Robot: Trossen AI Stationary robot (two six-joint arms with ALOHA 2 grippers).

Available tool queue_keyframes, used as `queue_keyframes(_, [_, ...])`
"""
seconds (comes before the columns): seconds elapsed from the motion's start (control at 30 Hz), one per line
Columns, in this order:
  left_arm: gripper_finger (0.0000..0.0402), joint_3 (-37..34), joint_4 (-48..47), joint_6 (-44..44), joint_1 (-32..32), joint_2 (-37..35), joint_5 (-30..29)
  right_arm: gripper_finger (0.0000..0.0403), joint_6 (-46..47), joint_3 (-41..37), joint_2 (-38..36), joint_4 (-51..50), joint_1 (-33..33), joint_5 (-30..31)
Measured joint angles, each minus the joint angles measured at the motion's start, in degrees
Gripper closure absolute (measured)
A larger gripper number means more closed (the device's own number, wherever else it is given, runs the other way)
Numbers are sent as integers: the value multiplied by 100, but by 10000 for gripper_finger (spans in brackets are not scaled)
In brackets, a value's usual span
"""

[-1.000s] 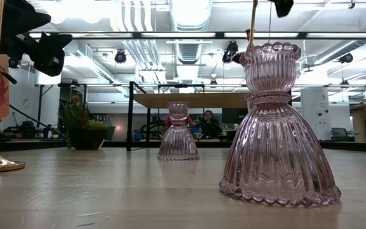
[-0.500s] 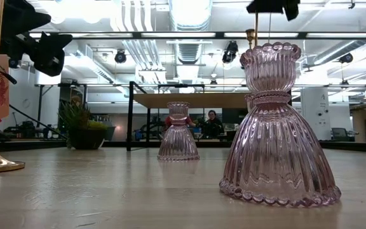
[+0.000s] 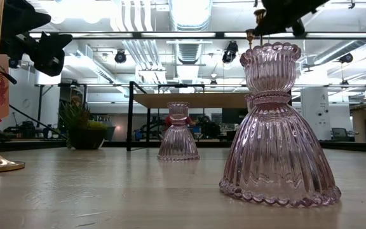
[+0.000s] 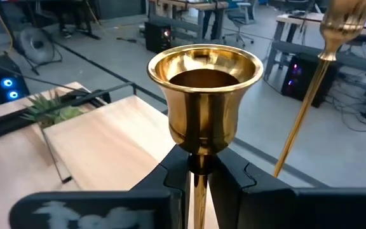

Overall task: Pick & Place candle stick holders
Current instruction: Align the top gold candle holder on the shelf with the gold candle holder

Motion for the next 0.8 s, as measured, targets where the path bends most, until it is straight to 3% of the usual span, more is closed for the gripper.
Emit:
queue_keyframes(0.33, [183, 2, 1, -2, 0, 0, 1, 369, 36, 0, 273, 49, -676, -363])
queue_keyframes(0.8, [183, 1, 0, 0, -1, -1, 1, 369, -5, -9, 623, 235, -1069, -419])
